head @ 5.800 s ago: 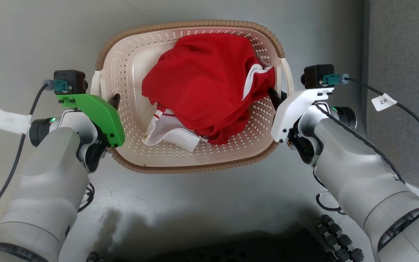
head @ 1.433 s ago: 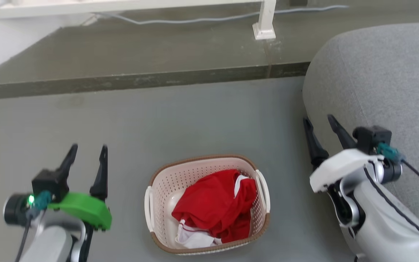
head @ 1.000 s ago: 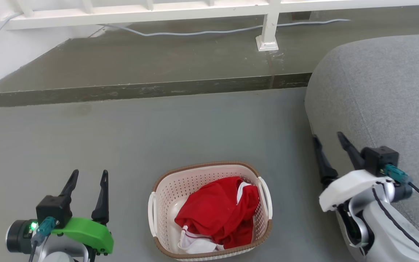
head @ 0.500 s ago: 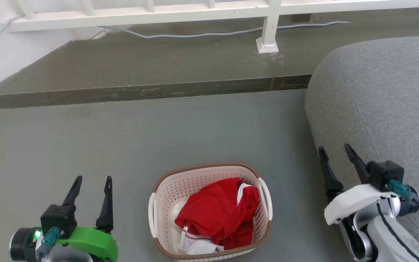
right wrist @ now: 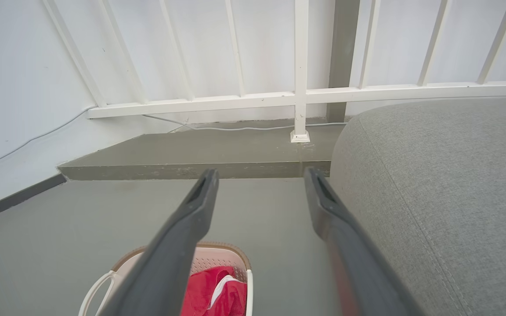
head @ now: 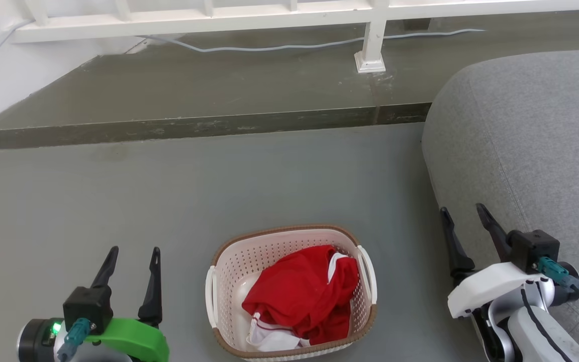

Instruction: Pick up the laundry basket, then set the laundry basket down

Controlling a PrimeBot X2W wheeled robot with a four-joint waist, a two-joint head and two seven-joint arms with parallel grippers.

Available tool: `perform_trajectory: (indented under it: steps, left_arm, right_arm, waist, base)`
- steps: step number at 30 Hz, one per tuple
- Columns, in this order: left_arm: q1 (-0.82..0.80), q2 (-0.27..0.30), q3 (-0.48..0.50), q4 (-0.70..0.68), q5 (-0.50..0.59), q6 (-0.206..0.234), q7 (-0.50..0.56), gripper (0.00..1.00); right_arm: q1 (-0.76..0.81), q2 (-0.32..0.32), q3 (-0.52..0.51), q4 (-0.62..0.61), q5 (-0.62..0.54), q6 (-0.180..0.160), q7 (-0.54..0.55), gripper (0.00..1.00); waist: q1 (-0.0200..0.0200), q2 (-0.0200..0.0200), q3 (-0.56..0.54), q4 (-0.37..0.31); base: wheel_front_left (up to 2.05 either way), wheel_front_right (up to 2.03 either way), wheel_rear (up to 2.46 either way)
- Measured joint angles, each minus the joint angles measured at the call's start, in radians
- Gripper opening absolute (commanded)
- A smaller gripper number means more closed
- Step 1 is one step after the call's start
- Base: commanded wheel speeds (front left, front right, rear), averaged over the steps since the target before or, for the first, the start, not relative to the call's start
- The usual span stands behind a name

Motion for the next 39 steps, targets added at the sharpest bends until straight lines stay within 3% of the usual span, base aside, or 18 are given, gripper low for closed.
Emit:
perform_trajectory:
  steps: [5, 6, 18, 39]
  left_arm:
    - [0.007, -0.009, 0.007, -0.013, 0.008, 0.0, 0.01, 1.0]
    - [0.007, -0.012, 0.011, -0.017, 0.01, 0.0, 0.01, 0.0]
    - [0.027, -0.049, -0.006, 0.025, -0.035, -0.01, 0.018, 0.0]
    - [0.028, -0.073, 0.068, 0.027, -0.346, -0.053, 0.064, 0.0]
  right_arm:
    - [0.008, 0.006, -0.012, -0.016, -0.011, 0.0, 0.009, 1.0]
    - [0.008, 0.008, -0.013, -0.021, -0.012, 0.0, 0.009, 0.0]
    - [0.047, 0.044, -0.016, 0.016, 0.036, 0.013, 0.011, 0.0]
    - [0.047, 0.069, -0.108, 0.003, 0.338, 0.057, 0.078, 0.0]
  waist:
    - [0.0, 0.0, 0.005, 0.002]
    - [0.0, 0.0, 0.006, 0.002]
    - [0.0, 0.0, 0.004, 0.005]
    - [0.0, 0.0, -0.009, 0.015]
  base:
    - [0.0, 0.0, 0.0]
    - [0.0, 0.0, 0.0]
    - [0.0, 0.0, 0.0]
    - [0.0, 0.0, 0.0]
